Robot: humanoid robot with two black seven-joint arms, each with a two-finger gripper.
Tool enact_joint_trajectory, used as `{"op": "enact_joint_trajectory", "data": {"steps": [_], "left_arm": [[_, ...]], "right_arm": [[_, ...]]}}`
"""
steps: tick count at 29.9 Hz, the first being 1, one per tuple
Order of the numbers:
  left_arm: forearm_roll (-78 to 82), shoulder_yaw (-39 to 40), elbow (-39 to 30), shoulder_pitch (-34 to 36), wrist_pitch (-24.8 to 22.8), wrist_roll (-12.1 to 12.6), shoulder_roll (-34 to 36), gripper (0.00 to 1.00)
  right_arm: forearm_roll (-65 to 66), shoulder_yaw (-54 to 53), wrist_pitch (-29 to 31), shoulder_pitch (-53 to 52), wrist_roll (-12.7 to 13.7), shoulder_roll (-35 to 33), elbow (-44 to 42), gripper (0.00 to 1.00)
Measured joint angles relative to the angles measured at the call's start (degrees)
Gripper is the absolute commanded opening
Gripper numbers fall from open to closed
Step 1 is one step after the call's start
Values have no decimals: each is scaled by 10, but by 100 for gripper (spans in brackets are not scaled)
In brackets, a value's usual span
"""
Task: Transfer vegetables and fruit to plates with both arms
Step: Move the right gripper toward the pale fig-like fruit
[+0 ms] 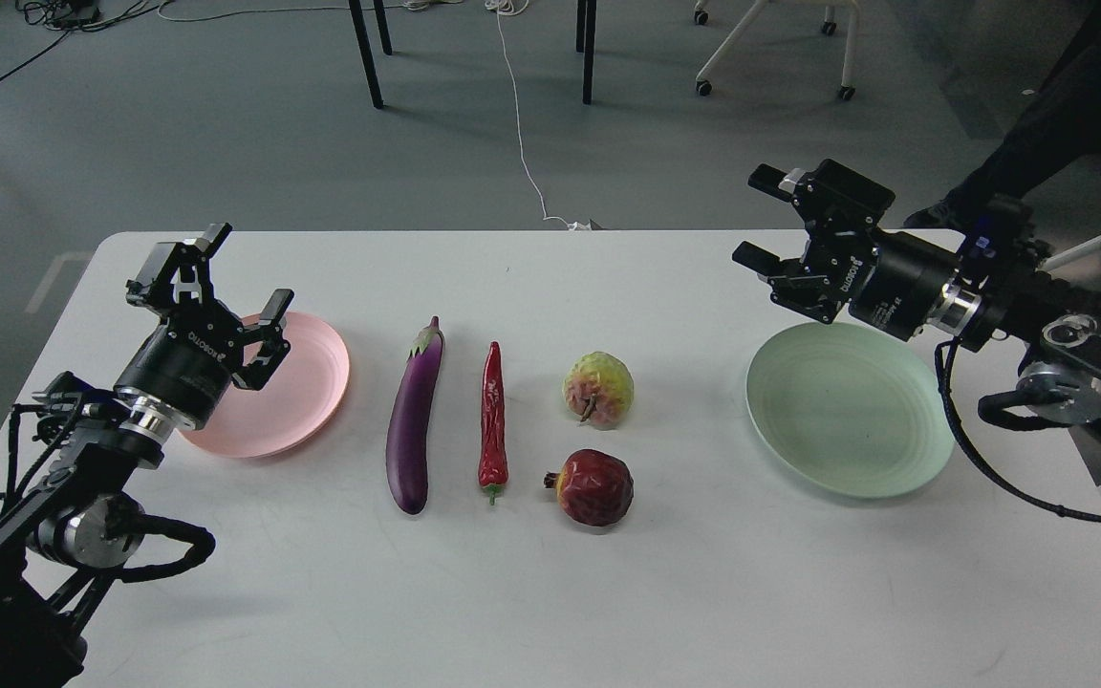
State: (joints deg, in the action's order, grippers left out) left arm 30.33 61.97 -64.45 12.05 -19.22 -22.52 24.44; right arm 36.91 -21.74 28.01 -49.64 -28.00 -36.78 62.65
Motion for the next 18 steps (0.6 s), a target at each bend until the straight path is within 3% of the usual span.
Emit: {"op": "enact_joint_trajectory", "data": {"steps": [4, 8, 14, 18], "left_arm": [[-2, 0, -4, 1, -5, -3, 12, 99], [-3, 0, -8, 1, -14, -10, 22, 99], [-3, 0, -17, 0, -15, -12, 23, 99], [-2, 0, -20, 0, -14, -12, 23, 99]], "right_arm": [[137, 122, 0, -150, 0, 17, -11, 99], [283, 240, 0, -246, 0, 85, -26, 99], [461, 327, -51, -269, 0, 163, -62, 99], [511, 362, -82, -270, 0, 199, -95, 99]]}}
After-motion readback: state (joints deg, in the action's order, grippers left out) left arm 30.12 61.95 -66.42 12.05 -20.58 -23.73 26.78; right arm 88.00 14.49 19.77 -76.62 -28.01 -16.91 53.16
